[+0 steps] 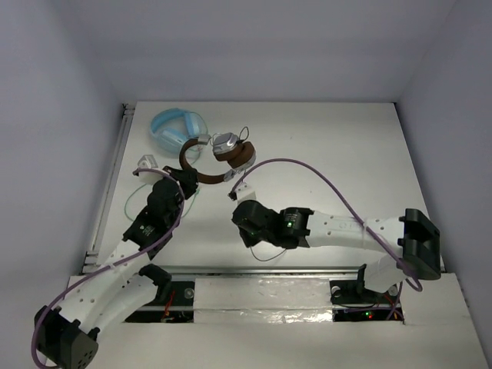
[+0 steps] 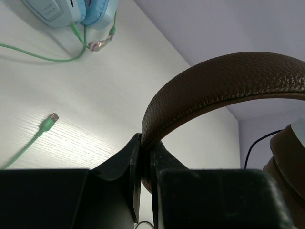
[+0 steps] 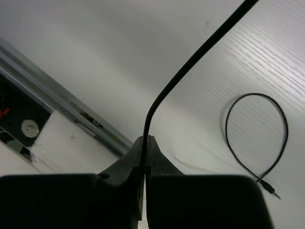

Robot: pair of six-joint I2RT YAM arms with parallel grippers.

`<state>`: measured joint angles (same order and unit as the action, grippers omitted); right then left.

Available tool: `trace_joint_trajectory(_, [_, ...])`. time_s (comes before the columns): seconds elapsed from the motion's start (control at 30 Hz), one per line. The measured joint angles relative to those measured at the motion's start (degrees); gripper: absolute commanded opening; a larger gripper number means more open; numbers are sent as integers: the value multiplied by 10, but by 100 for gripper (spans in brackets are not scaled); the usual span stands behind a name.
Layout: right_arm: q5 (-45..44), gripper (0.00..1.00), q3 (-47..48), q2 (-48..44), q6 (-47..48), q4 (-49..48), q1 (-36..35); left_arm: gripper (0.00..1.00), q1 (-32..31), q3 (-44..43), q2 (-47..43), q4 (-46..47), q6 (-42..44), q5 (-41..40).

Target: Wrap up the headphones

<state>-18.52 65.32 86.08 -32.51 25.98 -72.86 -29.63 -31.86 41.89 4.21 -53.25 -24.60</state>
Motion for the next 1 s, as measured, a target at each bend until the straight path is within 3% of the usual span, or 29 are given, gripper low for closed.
trace_joint_trajectory(0.2, [3, 0, 52, 7, 21, 78, -16, 0, -72, -3, 51, -9, 38, -64])
trace_joint_trajectory(0.5, [6, 0, 132, -58, 73, 155, -26, 0, -189, -7, 96, -95, 100, -107])
trace_joint_trajectory(0.7, [-27, 0, 156, -49, 108, 228, -26, 0, -214, -72, 114, -205, 162, -83])
trace_joint_trajectory(1.0, [-55, 0, 156, -59, 144, 301, -15, 0, -214, -130, 119, -287, 251, 10])
